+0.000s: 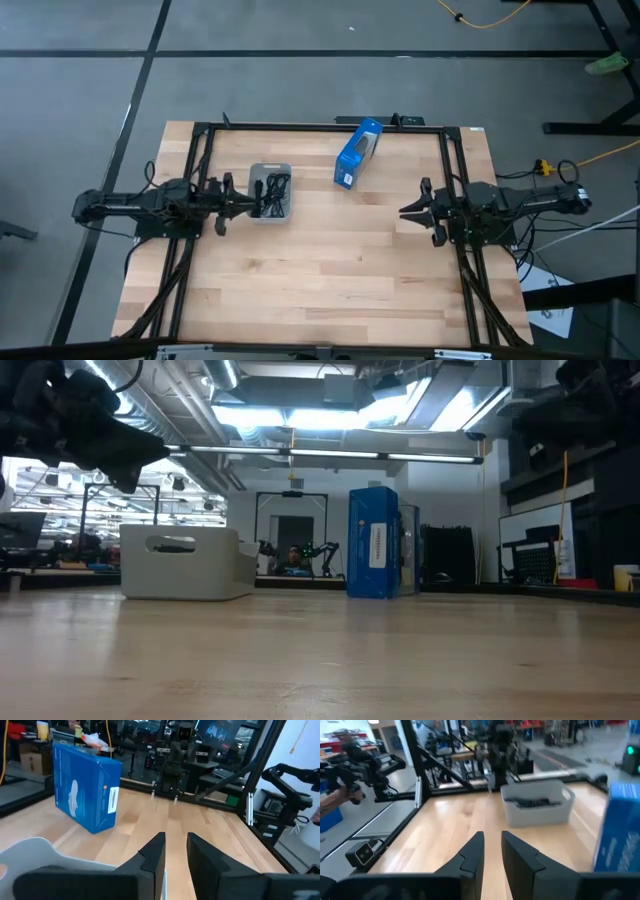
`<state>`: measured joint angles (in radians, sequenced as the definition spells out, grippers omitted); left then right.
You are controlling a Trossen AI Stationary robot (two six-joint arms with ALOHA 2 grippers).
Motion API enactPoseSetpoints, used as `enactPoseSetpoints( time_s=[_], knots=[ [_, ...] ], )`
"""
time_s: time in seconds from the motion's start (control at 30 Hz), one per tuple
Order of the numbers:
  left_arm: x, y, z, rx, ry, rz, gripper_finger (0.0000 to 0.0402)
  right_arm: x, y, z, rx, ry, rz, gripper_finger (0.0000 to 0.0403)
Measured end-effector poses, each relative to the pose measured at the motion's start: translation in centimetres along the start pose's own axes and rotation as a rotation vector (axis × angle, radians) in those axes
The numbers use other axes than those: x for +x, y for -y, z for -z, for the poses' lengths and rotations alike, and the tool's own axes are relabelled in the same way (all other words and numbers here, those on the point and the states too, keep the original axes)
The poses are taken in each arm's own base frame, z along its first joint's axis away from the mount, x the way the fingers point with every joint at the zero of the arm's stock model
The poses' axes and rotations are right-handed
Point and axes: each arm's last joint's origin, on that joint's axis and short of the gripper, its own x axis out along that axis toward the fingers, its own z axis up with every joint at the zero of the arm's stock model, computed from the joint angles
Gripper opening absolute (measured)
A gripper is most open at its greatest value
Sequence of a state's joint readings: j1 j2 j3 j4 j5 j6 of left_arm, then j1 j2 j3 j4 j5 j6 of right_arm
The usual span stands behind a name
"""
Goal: Pick and place USB-C Cables
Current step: Return to Home Position
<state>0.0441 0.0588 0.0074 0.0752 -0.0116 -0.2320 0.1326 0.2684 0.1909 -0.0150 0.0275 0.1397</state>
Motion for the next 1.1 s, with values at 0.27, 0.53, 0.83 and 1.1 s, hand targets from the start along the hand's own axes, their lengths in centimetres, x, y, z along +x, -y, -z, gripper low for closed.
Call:
enactPoseSetpoints(
  time_s=[0.27,0.53,0.83,1.1],
  knots=[
    [-0.3,0.0,0.1,0.014,0.0,0.015,0.0073,-1.0,0.2,0.6,0.032,-0.039,0.038,0.007],
    [-0.3,0.0,0.1,-0.028,-0.005,0.013,0.0073,-2.0,0.6,1.3,0.039,-0.019,0.116,0.007],
    [-0.3,0.0,0.1,-0.051,-0.005,0.003,0.0073,-1.2,0.8,3.3,-0.007,0.116,0.087,0.007],
    [-0.3,0.0,0.1,-0.054,-0.006,-0.002,0.0073,-1.0,0.7,3.6,-0.06,0.144,0.039,0.007]
  ],
)
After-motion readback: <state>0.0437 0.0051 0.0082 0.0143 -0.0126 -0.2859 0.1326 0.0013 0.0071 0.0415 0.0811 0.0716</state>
